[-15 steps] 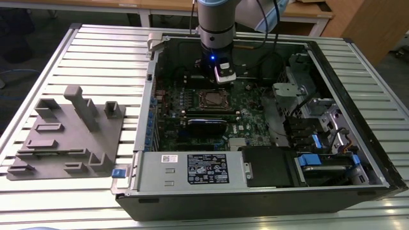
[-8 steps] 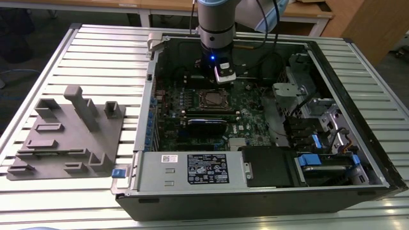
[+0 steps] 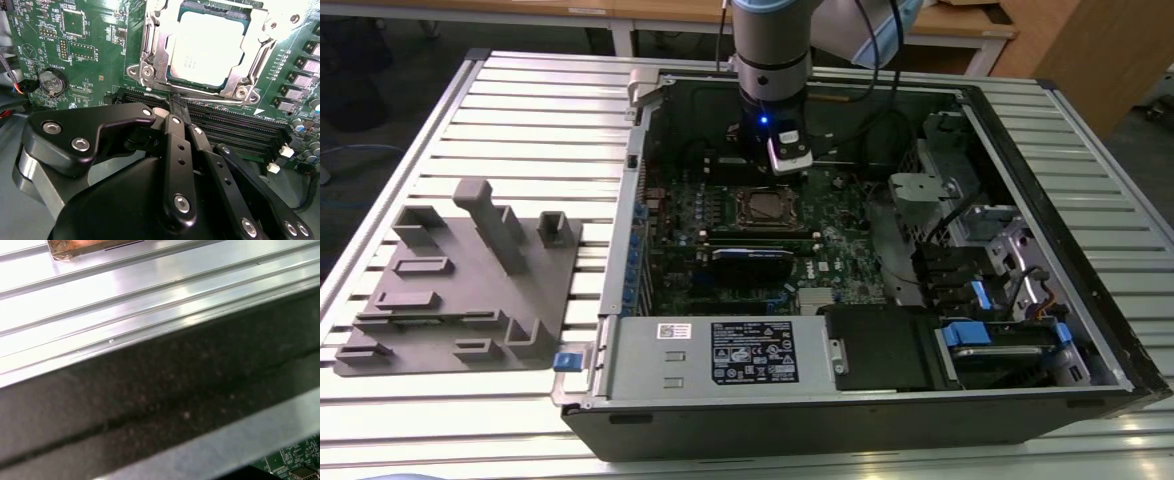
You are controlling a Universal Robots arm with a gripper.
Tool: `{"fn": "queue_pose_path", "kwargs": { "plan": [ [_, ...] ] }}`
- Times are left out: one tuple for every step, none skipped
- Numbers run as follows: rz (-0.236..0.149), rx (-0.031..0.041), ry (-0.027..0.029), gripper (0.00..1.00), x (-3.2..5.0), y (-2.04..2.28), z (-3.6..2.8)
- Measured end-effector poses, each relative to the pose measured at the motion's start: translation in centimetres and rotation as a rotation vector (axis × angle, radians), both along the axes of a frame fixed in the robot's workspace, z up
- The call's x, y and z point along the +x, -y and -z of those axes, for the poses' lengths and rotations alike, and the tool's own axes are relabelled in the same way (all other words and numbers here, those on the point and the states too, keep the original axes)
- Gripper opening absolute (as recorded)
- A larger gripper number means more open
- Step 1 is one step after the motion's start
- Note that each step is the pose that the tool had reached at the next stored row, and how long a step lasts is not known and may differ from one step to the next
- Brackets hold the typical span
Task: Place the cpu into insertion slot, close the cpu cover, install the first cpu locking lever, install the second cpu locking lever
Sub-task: 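Install the first cpu locking lever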
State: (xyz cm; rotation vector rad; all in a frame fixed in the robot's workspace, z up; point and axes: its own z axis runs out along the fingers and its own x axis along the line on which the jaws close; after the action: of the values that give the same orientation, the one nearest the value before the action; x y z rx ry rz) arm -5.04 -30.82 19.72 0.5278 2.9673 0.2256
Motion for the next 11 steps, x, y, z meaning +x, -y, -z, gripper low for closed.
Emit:
{"fn": "queue_pose_path", "kwargs": {
  "plan": [
    [0.000,-0.0004,0.0001,0.11,0.00,-0.05,0.00],
    [-0.001,-0.0002,0.0001,0.11,0.00,-0.07,0.00],
    [-0.001,-0.0002,0.0001,0.11,0.00,-0.07,0.00],
    [-0.001,-0.0003,0.0001,0.11,0.00,-0.08,0.00],
    [-0.002,-0.0004,0.0000,0.11,0.00,-0.08,0.01],
    [-0.002,-0.0005,0.0001,0.11,0.00,-0.08,0.03],
    [-0.002,-0.0010,0.0001,0.11,0.00,-0.08,0.06],
    [-0.002,-0.0017,0.0001,0.11,0.00,-0.08,0.08],
    [-0.003,-0.0030,0.0000,0.11,0.00,-0.08,0.09],
    [-0.003,-0.0042,0.0000,0.11,0.00,-0.08,0.09],
    [-0.003,-0.0050,0.0000,0.11,0.00,-0.07,0.09]
  ]
}}
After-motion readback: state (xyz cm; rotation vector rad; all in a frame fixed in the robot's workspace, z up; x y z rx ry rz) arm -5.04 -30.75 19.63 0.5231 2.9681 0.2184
